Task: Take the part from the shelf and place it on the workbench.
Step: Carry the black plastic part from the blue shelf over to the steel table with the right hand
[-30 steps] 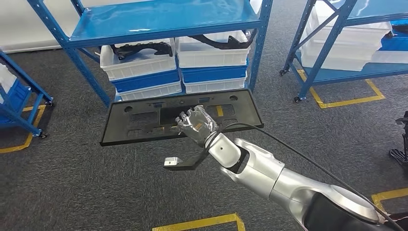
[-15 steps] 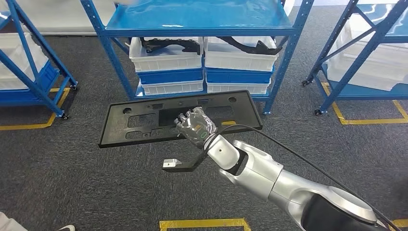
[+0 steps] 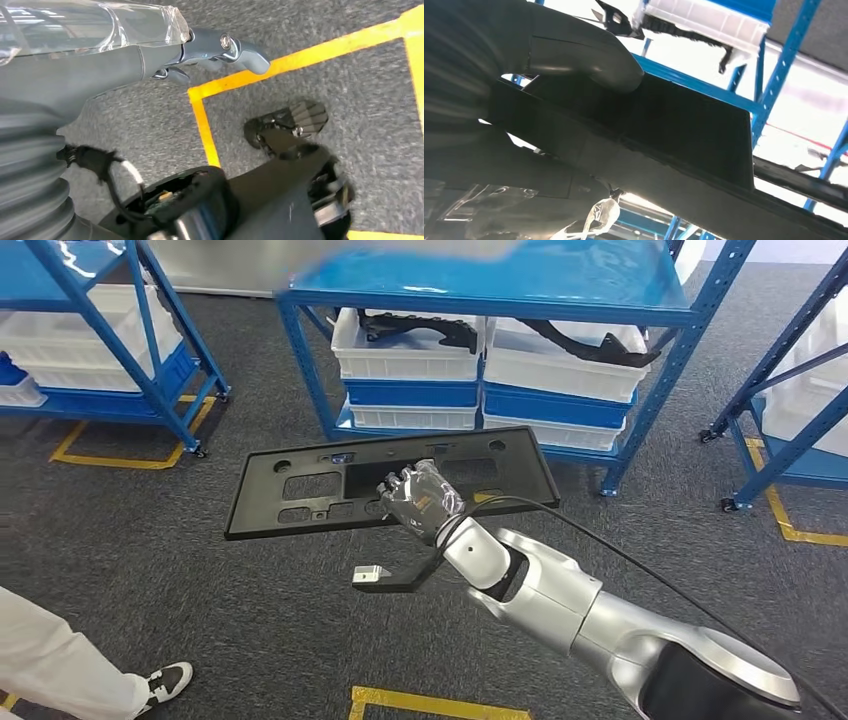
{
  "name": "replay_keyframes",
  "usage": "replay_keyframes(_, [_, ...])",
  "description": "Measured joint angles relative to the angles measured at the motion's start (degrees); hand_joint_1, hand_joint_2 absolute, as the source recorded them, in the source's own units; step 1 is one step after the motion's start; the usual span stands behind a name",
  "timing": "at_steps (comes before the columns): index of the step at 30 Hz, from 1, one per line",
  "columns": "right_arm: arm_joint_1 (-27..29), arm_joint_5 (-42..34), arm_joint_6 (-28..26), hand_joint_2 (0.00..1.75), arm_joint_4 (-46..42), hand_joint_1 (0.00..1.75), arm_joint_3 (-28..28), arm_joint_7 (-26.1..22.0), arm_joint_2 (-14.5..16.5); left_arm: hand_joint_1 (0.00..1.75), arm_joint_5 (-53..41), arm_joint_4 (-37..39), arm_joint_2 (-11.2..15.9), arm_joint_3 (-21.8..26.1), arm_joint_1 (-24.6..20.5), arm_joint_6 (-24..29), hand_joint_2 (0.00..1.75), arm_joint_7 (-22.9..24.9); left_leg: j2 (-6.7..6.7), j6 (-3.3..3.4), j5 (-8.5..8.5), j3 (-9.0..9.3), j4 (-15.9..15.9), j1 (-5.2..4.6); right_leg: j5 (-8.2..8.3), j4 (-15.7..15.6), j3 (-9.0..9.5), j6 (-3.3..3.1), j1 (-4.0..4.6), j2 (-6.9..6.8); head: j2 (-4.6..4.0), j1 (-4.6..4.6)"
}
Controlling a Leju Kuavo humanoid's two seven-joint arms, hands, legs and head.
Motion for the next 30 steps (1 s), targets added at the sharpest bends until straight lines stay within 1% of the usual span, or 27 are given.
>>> replay_keyframes(1, [0.1,0.0,0.0,1.75,-0.1,1.75,0.0,0.1,-0.1,0.0,0.0,0.0,0.0,0.0,-0.1,0.0,1.75,0.0,1.49,-0.36,-1.76,-1.67,3.6,0.06,-0.05,0.0,0.01,-0.21,0.02,-0.6,0.0,-0.09])
replay_keyframes(2, [0.3,0.0,0.0,1.75,-0.2,1.75,0.0,0.2,-0.1,0.0,0.0,0.0,0.0,0.0,-0.1,0.0,1.75,0.0,2.26,-0.66,-3.48,-3.67,7.8,0.28,-0.12,0.0,0.02,-0.35,0.06,-1.28,0.0,-0.14])
replay_keyframes(3, [0.5,0.0,0.1,1.75,-0.3,1.75,0.0,0.2,-0.2,0.0,0.0,0.0,0.0,0.0,-0.1,0.0,1.75,0.0,2.6,-0.88,-4.55,-5.4,11.2,0.5,-0.19,0.0,0.03,-0.39,0.07,-1.96,0.0,-0.15])
replay_keyframes(4, [0.8,0.0,0.2,1.75,-0.4,1.75,0.0,0.2,-0.3,0.0,-0.1,0.0,0.0,0.0,0.0,-0.1,1.75,0.0,2.8,-1.04,-4.68,-6.31,12.8,0.67,-0.29,0.0,0.07,-0.41,0.08,-2.7,0.0,-0.16])
replay_keyframes(5, [1.1,0.0,0.3,1.75,-0.5,1.75,0.0,0.3,-0.3,0.0,-0.2,0.0,0.0,0.0,0.1,-0.2,1.75,0.0,2.99,-1.11,-3.76,-6.05,12.1,0.8,-0.38,0.0,0.15,-0.34,0.08,-3.34,0.0,-0.17])
replay_keyframes(6, [1.3,0.0,0.4,1.75,-0.7,1.75,0.0,0.4,-0.3,0.0,-0.4,0.0,0.0,0.0,0.2,-0.4,1.75,0.0,3.39,-1.06,-2.0,-4.64,9.1,0.86,-0.51,0.0,0.3,-0.23,0.09,-3.92,0.0,-0.17])
replay_keyframes(7, [1.4,0.1,0.5,1.75,-0.9,1.75,0.0,0.5,-0.3,0.0,-0.5,0.0,0.0,0.0,0.3,-0.5,1.75,0.0,4.46,-0.84,0.07,-2.45,4.7,0.74,-0.66,0.0,0.51,-0.07,0.11,-4.5,0.0,-0.17])
replay_keyframes(8, [1.4,0.2,0.6,1.75,-1.2,1.75,0.0,0.5,-0.3,0.0,-0.5,0.0,0.0,0.0,0.3,-0.5,1.75,0.0,5.74,-0.54,1.53,-0.43,0.6,0.36,-0.84,0.0,0.71,0.17,0.24,-5.04,0.0,-0.18])
replay_keyframes(9, [1.4,0.2,0.7,1.75,-1.4,1.75,-0.1,0.6,-0.4,0.0,-0.3,0.0,0.0,0.0,0.2,-0.4,1.75,0.0,6.71,-0.18,2.48,0.97,-2.4,0.01,-0.99,0.0,0.89,0.42,0.38,-5.55,0.0,-0.16])
replay_keyframes(10, [1.4,0.3,0.7,1.75,-1.5,1.75,-0.1,0.6,-0.5,0.0,-0.2,0.0,0.0,0.0,0.2,-0.4,1.75,-0.1,7.3,0.16,2.78,1.63,-3.9,-0.35,-1.12,-0.1,1.03,0.7,0.5,-6.1,0.0,-0.16])
replay_keyframes(12, [1.5,0.3,0.8,1.75,-1.7,1.75,-0.1,0.6,-0.6,0.0,0.0,0.0,-0.1,0.0,0.2,-0.4,1.75,-0.3,6.29,0.71,2.75,1.51,-4.2,-0.62,-1.27,-0.3,1.34,1.29,0.62,-7.26,0.0,-0.13])
replay_keyframes(13, [1.6,0.3,0.8,1.75,-1.8,1.75,-0.2,0.6,-0.6,0.0,-0.1,0.0,-0.1,0.0,0.3,-0.5,1.75,-0.3,5.65,1.01,2.88,1.61,-4.4,-0.5,-1.54,-0.2,1.51,1.62,0.56,-7.22,0.0,-0.12])
replay_keyframes(14, [1.6,0.3,0.8,1.75,-2.0,1.75,-0.2,0.6,-0.7,0.0,-0.1,0.0,-0.1,0.0,0.4,-0.5,1.75,-0.4,4.99,1.38,3.02,1.77,-4.6,-0.34,-2.17,0.5,1.37,1.85,0.5,-6.38,0.0,-0.1])
replay_keyframes(15, [1.6,0.3,0.8,1.75,-2.1,1.75,-0.3,0.6,-0.8,0.0,-0.1,0.0,-0.2,0.0,0.4,-0.5,1.75,-0.4,4.38,1.8,3.19,1.98,-4.8,-0.16,-3.44,2.5,0.59,2.0,0.44,-5.08,0.0,-0.06])
replay_keyframes(16, [1.6,0.3,0.9,1.75,-2.2,1.75,-0.3,0.6,-1.0,0.0,-0.1,0.0,-0.2,0.0,0.4,-0.5,1.75,-0.4,3.73,2.14,3.28,2.12,-5.0,-0.02,-5.16,5.7,-0.89,2.04,0.36,-3.48,0.0,-0.02])
replay_keyframes(17, [1.7,0.3,0.9,1.75,-2.2,1.75,-0.3,0.6,-1.1,0.0,0.0,0.0,-0.2,0.0,0.3,-0.5,1.75,-0.4,3.0,2.4,3.29,2.12,-5.0,-0.04,-7.01,9.9,-2.96,2.01,0.39,-2.34,0.0,0.02])
replay_keyframes(18, [1.9,0.3,1.0,1.75,-2.2,1.75,-0.3,0.7,-1.3,0.0,0.0,0.0,-0.3,0.0,0.3,-0.5,1.75,-0.4,2.22,2.54,3.31,2.13,-5.0,-0.09,-8.44,13.8,-5.04,2.0,0.42,-1.78,0.0,0.05])
replay_keyframes(19, [2.2,0.3,1.1,1.75,-2.2,1.75,-0.3,0.7,-1.5,0.0,0.0,0.0,-0.3,0.0,0.3,-0.5,1.75,-0.5,1.35,2.59,3.3,2.13,-5.0,-0.13,-8.82,16.2,-6.46,1.99,0.45,-1.53,0.0,0.06])
replay_keyframes(20, [2.3,0.3,1.1,1.75,-2.2,1.75,-0.3,0.7,-1.6,0.0,0.0,0.0,-0.4,0.0,0.4,-0.5,1.75,-0.6,0.49,2.59,3.3,2.15,-4.9,-0.15,-8.14,16.5,-6.93,1.95,0.45,-1.39,0.0,0.07])
replay_keyframes(21, [2.3,0.3,1.2,1.75,-2.2,1.75,-0.3,0.7,-1.7,0.0,0.0,0.0,-0.4,0.0,0.5,-0.5,1.75,-0.6,-0.34,2.57,3.31,2.17,-4.9,-0.14,-6.42,14.4,-6.22,1.88,0.42,-1.2,0.0,0.07])
replay_keyframes(22, [2.3,0.3,1.2,1.75,-2.3,1.75,-0.3,0.7,-1.7,0.0,0.0,0.0,-0.4,0.0,0.6,-0.5,1.75,-0.7,-1.15,2.53,3.3,2.18,-4.7,-0.11,-4.15,10.6,-4.62,1.77,0.34,-0.55,0.0,0.07])
replay_keyframes(24, [2.1,0.3,1.2,1.75,-2.3,1.75,-0.4,0.6,-1.7,0.0,0.0,0.0,-0.5,0.0,0.5,-0.5,1.75,-0.6,-2.57,2.22,3.2,1.9,-4.3,-0.2,-0.92,3.1,-1.32,1.57,0.06,2.03,0.0,0.02])
replay_keyframes(25, [2.1,0.3,1.1,1.75,-2.3,1.75,-0.4,0.6,-1.7,0.0,0.0,0.0,-0.5,0.0,0.4,-0.5,1.75,-0.5,-3.2,1.97,3.17,1.66,-4.1,-0.19,-0.31,1.1,-0.42,1.48,0.01,2.9,0.0,-0.02])
replay_keyframes(26, [2.0,0.3,1.1,1.75,-2.4,1.75,-0.4,0.6,-1.7,0.0,0.0,0.0,-0.5,0.0,0.4,-0.5,1.75,-0.4,-3.81,1.62,3.21,1.4,-4.0,-0.13,-0.27,0.4,-0.11,1.32,0.1,3.16,0.0,-0.05])
replay_keyframes(28, [1.9,0.3,1.0,1.75,-2.4,1.75,-0.4,0.5,-1.5,0.0,0.1,0.0,-0.4,0.0,0.7,-0.5,1.75,-0.3,-4.53,0.92,3.29,0.93,-3.9,0.19,-0.11,0.2,-0.01,0.77,0.27,1.73,0.0,-0.02])
replay_keyframes(29, [1.8,0.3,1.0,1.75,-2.5,1.75,-0.4,0.5,-1.4,0.0,0.1,0.0,-0.4,-0.1,0.8,-0.4,1.75,-0.4,-3.69,0.57,2.91,0.53,-3.3,0.19,-0.02,0.1,0.06,0.43,0.21,1.04,0.0,-0.05])
replay_keyframes(30, [1.6,0.3,1.0,1.75,-2.6,1.75,-0.4,0.5,-1.3,0.0,0.1,0.0,-0.4,-0.1,0.8,-0.4,1.75,-0.4,-2.23,0.22,1.99,-0.32,-1.6,0.16,0.06,-0.1,0.13,0.14,0.08,0.34,0.0,-0.14])
